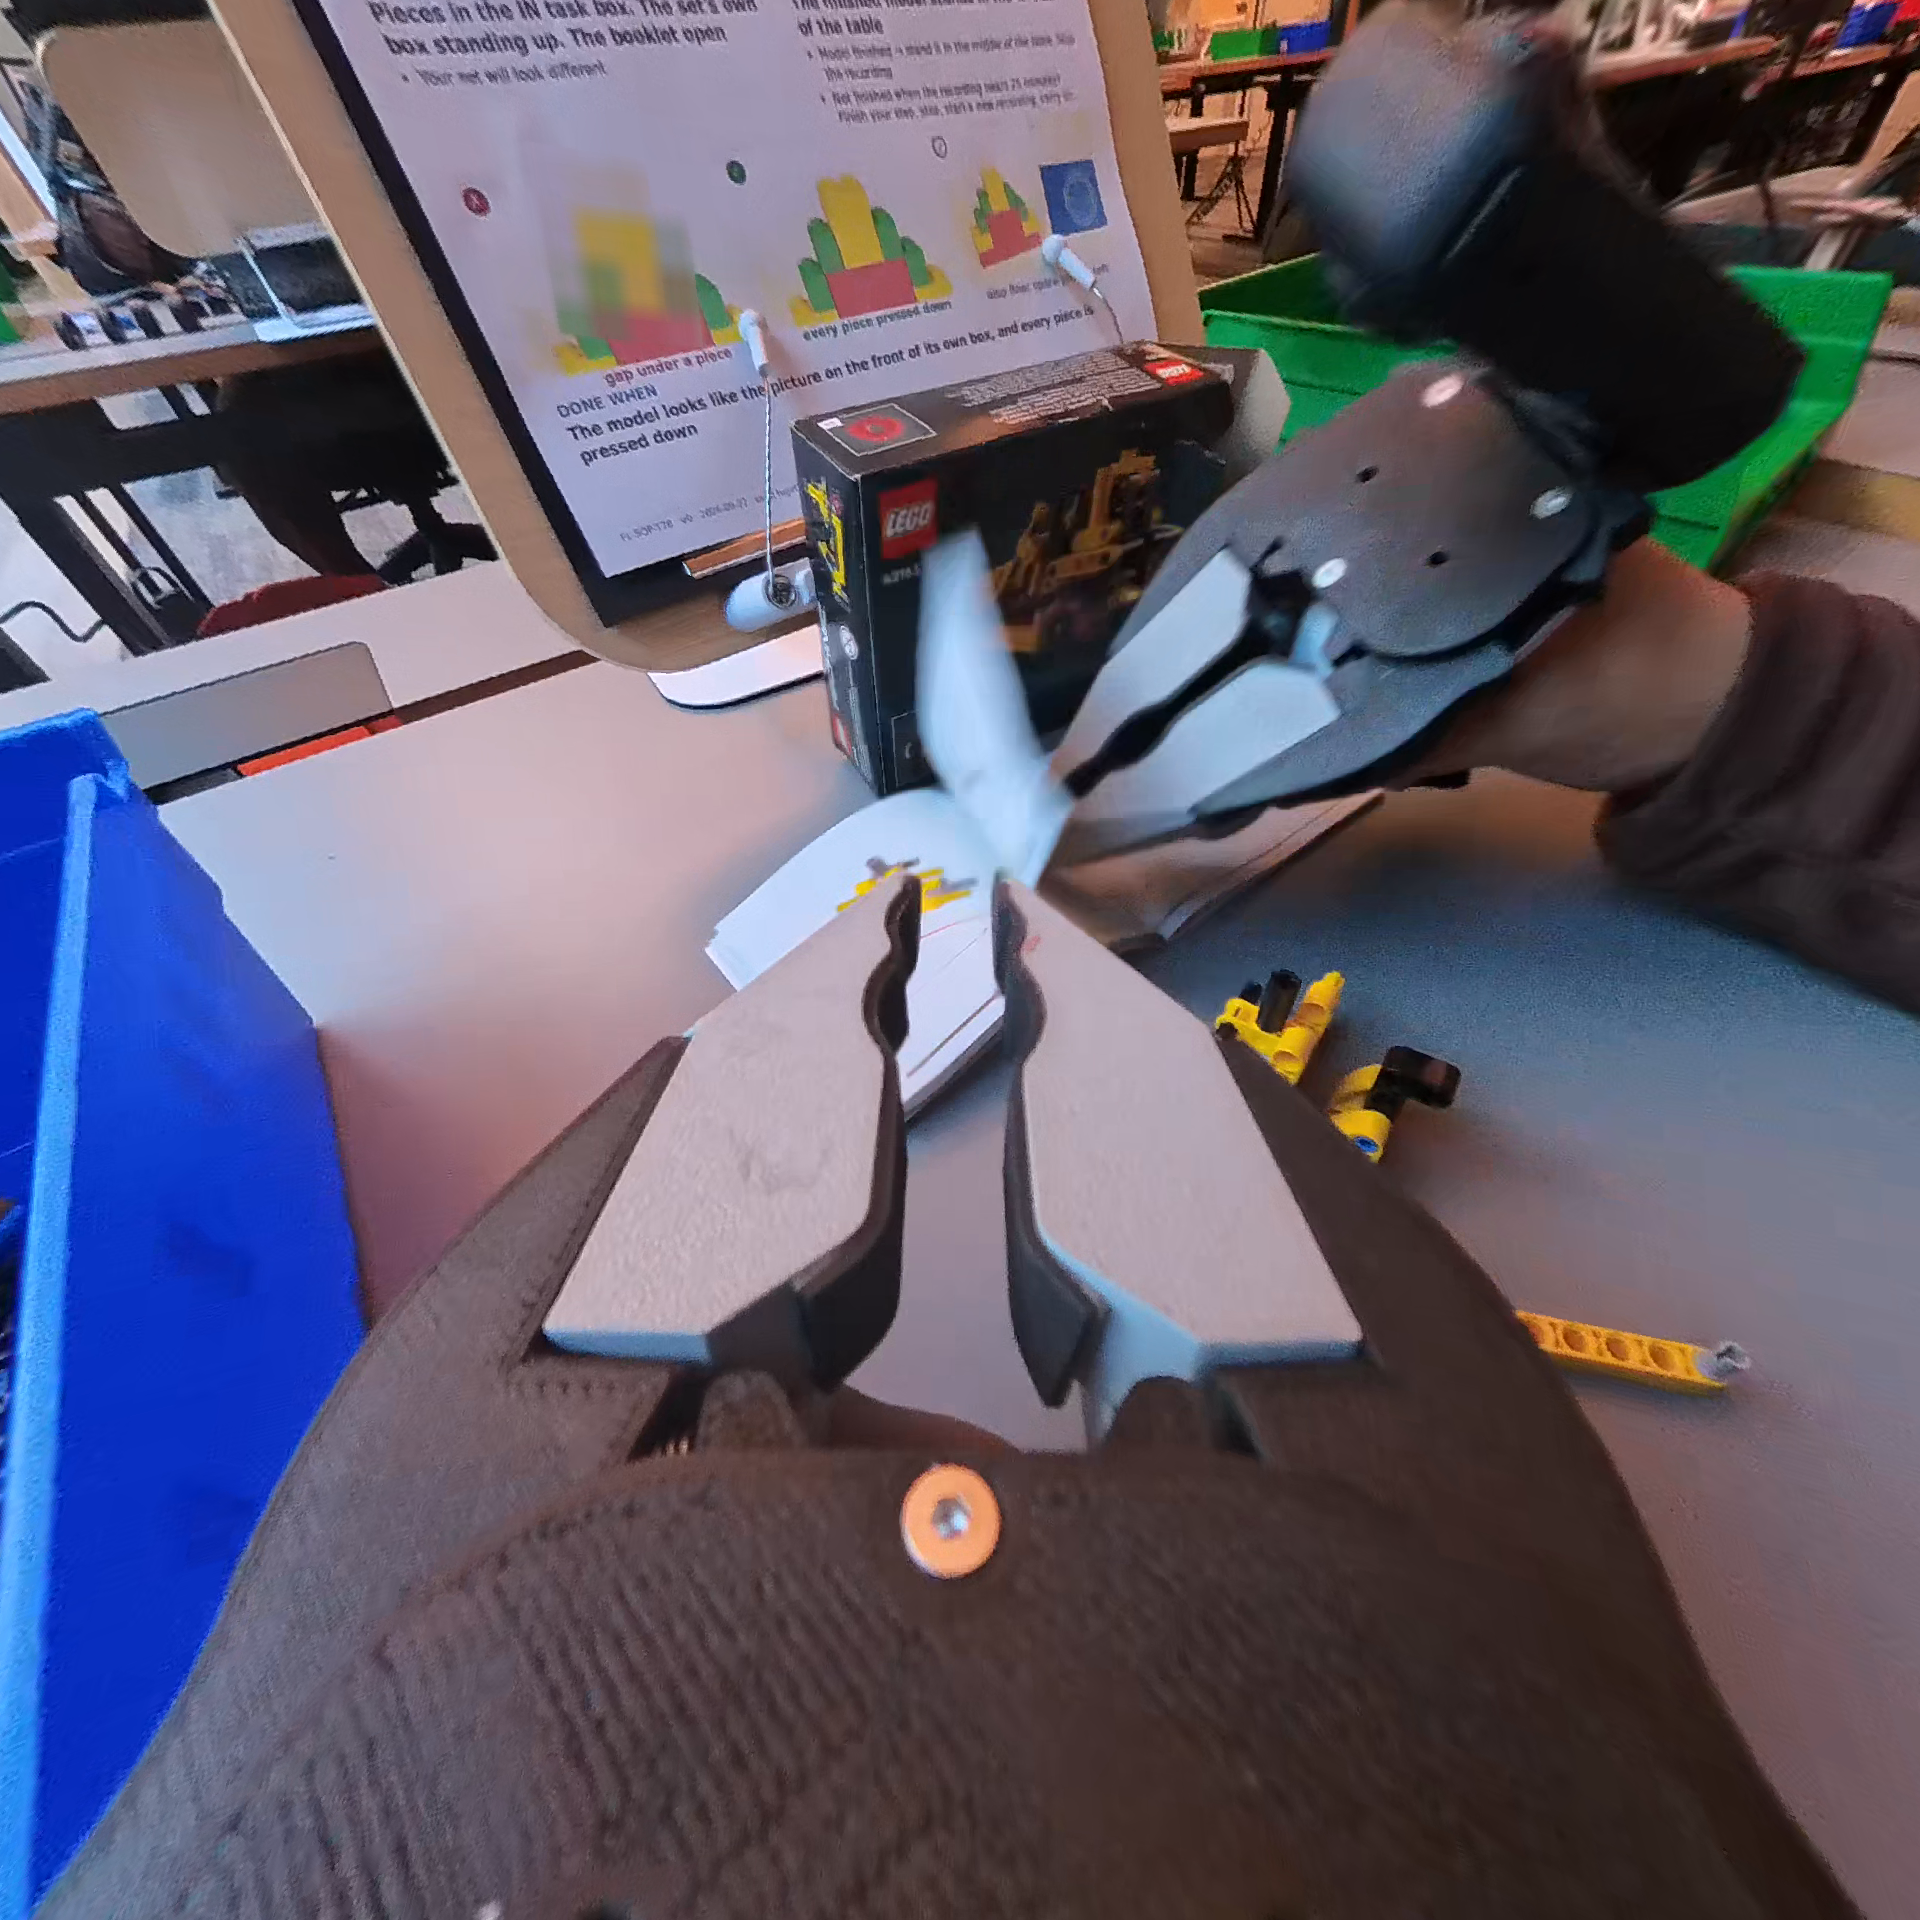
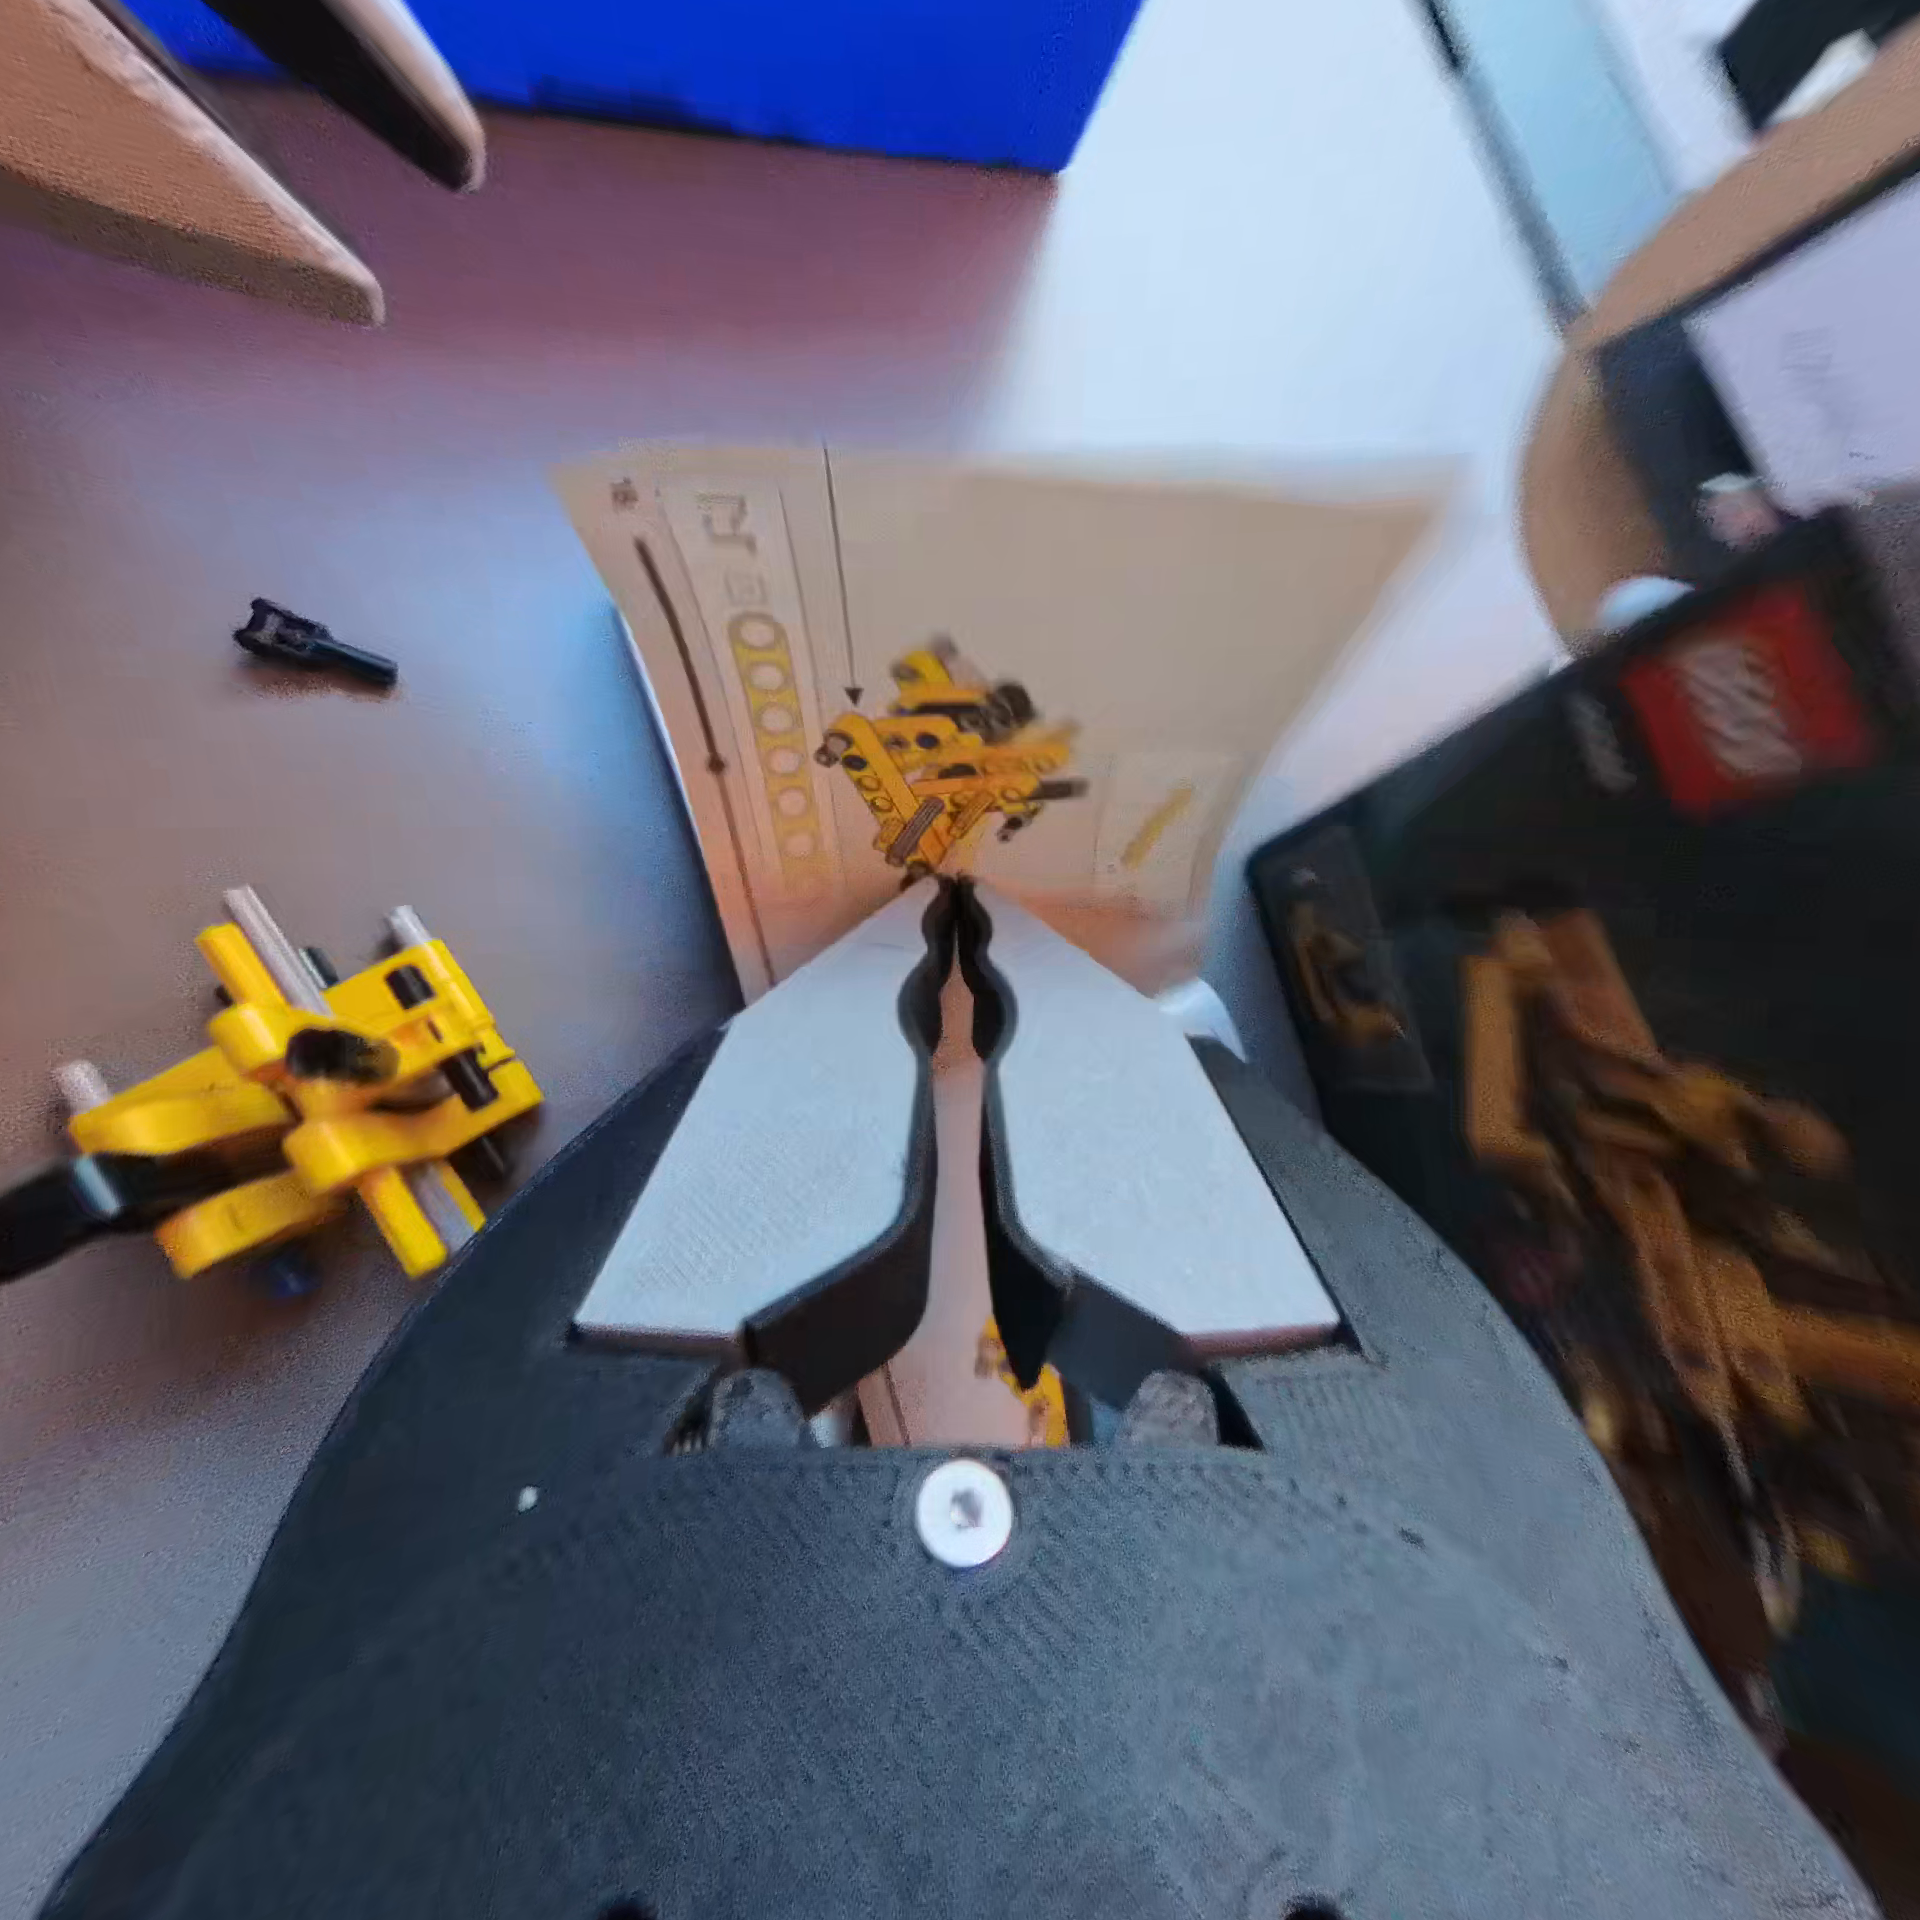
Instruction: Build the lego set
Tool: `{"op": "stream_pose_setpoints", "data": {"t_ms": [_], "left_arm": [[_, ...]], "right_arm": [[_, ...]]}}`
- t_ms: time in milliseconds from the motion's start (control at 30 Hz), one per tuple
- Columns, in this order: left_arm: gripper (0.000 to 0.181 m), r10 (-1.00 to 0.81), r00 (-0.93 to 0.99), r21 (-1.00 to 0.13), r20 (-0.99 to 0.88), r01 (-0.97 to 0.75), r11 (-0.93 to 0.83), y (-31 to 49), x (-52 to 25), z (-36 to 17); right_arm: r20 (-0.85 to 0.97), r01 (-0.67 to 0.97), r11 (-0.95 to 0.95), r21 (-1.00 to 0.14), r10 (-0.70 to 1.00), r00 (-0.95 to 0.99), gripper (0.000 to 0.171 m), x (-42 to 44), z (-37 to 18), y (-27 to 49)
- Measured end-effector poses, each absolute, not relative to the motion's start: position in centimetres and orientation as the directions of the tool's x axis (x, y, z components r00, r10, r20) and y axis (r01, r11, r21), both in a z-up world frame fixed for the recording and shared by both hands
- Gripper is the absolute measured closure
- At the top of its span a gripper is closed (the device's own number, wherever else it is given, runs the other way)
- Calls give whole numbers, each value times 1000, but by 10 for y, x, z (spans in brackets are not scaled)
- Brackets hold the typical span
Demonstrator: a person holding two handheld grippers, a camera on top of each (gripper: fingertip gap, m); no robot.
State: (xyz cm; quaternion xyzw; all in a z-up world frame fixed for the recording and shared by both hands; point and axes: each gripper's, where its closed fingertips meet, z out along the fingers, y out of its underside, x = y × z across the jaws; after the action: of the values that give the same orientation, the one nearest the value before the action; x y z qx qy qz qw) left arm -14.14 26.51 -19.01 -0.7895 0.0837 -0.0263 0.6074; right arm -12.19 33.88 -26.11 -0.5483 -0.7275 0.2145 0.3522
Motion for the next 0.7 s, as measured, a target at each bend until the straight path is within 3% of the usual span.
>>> {"op": "stream_pose_setpoints", "data": {"t_ms": [33, 133, 367, 567, 700], "left_arm": [[170, -169, 984, -963, -59, -101, -249, 265, -141, -190], [168, -186, 978, -954, -91, -139, -266, 265, -140, -196], [173, -177, 947, -862, -267, -317, -394, 287, -142, -226], [181, -234, 936, -694, -264, -352, -628, 292, -150, -281], [181, -211, 952, -700, -220, -305, -646, 291, -161, -281]], "right_arm": [[278, 675, 327, -662, 943, -185, 171, -127, -269, 335], [280, 709, 345, -615, 936, -213, 171, -137, -281, 335], [106, 663, 208, -719, 976, -192, 171, -134, -282, 334], [30, 663, 164, -730, 978, -209, 171, -129, -281, 332], [3, 654, 192, -732, 961, -278, 171, -118, -276, 321]]}}
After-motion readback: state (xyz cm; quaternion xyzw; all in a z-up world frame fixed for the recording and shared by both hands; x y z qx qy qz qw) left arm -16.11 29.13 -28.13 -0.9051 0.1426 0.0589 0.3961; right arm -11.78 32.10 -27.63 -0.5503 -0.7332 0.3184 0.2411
